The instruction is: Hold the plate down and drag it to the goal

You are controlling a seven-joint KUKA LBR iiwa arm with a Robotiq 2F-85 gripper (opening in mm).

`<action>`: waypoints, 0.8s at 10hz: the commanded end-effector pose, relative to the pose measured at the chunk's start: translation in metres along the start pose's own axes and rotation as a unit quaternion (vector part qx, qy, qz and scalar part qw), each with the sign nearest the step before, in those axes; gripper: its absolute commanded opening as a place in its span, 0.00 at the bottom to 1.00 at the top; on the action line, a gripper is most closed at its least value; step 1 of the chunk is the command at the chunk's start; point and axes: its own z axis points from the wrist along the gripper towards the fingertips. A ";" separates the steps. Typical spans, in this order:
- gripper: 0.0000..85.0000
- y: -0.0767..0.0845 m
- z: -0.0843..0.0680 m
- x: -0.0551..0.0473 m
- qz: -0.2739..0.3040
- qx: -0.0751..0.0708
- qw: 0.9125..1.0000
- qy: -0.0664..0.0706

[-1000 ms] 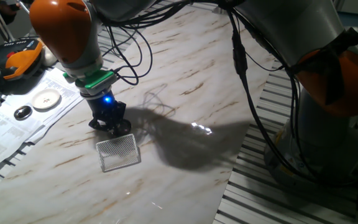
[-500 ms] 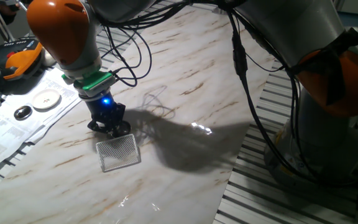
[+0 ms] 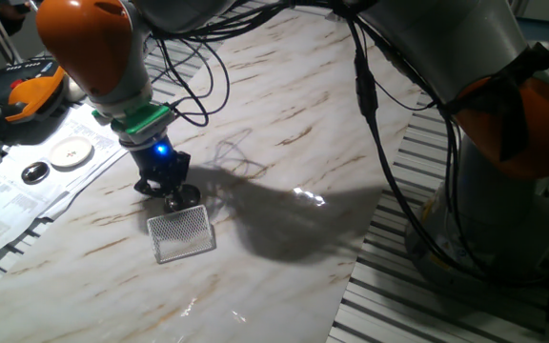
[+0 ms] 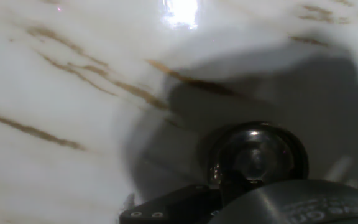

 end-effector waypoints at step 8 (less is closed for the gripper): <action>0.00 -0.036 -0.010 -0.037 -0.020 0.025 0.999 -0.033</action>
